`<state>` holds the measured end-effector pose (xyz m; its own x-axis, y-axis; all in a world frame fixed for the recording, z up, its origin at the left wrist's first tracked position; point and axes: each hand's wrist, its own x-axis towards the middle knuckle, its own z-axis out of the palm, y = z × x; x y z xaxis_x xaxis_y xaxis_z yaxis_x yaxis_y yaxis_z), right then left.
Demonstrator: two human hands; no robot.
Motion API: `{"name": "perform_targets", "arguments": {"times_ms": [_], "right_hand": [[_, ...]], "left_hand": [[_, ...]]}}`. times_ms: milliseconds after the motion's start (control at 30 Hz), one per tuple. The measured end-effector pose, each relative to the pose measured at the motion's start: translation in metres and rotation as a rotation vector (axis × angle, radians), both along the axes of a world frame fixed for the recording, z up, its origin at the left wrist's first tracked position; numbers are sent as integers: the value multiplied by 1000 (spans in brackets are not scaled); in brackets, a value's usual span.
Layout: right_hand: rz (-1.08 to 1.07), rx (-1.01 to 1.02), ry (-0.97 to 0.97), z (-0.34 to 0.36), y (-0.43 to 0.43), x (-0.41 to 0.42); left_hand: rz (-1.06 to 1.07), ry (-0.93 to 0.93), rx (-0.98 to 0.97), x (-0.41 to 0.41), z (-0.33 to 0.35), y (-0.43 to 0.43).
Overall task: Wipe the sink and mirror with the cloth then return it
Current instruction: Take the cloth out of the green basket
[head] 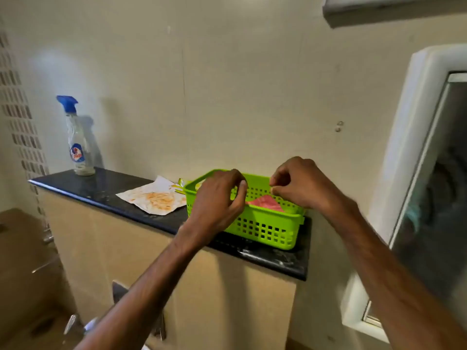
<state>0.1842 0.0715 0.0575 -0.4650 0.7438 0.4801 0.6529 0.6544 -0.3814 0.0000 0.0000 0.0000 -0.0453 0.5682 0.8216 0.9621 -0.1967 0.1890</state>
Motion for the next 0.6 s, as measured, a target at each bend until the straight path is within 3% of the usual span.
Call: {"name": "perform_targets", "arguments": {"times_ms": [167,333,600], "right_hand": [[-172,-170,-338,5,27,-40],[-245,-206,-586,-8,39,-55],[-272,-339,-562,-15,55,-51]], "left_hand": [[7,78,-397,-16,18,28],[43,165,-407,-20,6,30],[61,190,-335,-14,5,26]]}}
